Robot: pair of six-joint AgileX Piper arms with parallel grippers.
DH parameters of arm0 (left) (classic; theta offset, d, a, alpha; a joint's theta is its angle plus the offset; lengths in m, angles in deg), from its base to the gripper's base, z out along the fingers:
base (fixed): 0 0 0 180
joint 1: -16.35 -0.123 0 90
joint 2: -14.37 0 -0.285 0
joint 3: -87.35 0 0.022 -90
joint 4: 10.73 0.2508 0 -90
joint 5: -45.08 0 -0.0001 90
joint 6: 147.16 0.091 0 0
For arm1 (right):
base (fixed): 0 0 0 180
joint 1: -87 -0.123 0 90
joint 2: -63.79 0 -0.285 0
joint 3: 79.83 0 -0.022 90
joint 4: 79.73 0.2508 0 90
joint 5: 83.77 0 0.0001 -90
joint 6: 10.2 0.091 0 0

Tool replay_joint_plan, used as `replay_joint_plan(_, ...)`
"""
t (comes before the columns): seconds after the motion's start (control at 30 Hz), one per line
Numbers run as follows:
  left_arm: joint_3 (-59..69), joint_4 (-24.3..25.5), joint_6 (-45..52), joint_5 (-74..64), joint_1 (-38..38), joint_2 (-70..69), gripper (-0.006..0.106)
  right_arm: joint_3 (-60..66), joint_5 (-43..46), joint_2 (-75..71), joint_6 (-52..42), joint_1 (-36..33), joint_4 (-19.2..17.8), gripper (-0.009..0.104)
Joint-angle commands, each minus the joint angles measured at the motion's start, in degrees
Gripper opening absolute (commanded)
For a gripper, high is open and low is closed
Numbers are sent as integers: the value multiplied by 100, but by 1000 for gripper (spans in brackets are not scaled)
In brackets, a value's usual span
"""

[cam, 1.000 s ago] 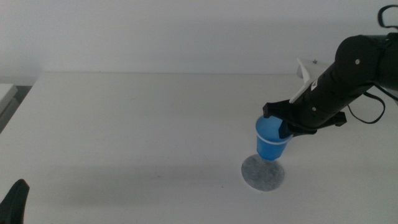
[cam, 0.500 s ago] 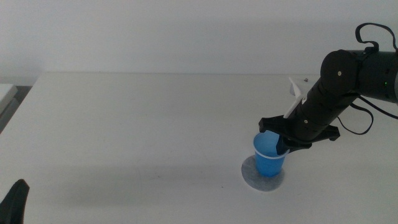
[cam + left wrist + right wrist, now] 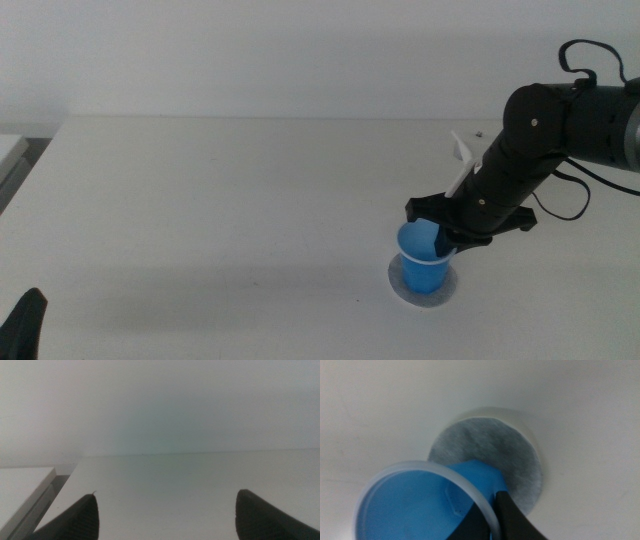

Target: Place an empty cup on a cup mat.

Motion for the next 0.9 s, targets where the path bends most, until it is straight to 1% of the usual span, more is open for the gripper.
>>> replay_joint_plan(0.0,-2,-13,-16,74,6,-21,94,-19,101,-12,-24,-72,-124,0)
replay_joint_plan(0.17,-2,-13,-16,74,6,-21,94,-19,157,-12,65,-72,-236,0)
replay_joint_plan(0.3,-2,-13,-16,74,6,-21,94,-19,157,-12,78,-72,-235,0)
replay_joint_plan(0.37,-2,-13,-16,74,6,-21,94,-19,133,-12,78,-72,-235,9)
replay_joint_plan(0.63,-2,-13,-16,74,6,-21,94,-19,133,-12,78,-72,-309,26)
replay_joint_plan(0.73,-2,-13,-16,74,6,-21,94,-114,-86,-60,61,-72,-322,35)
replay_joint_plan(0.83,-2,-13,-16,74,6,-21,94,-369,-384,-183,65,-72,-432,55)
replay_joint_plan(0.87,-2,-13,-16,74,6,-21,94,-487,-490,-255,39,-72,-451,64)
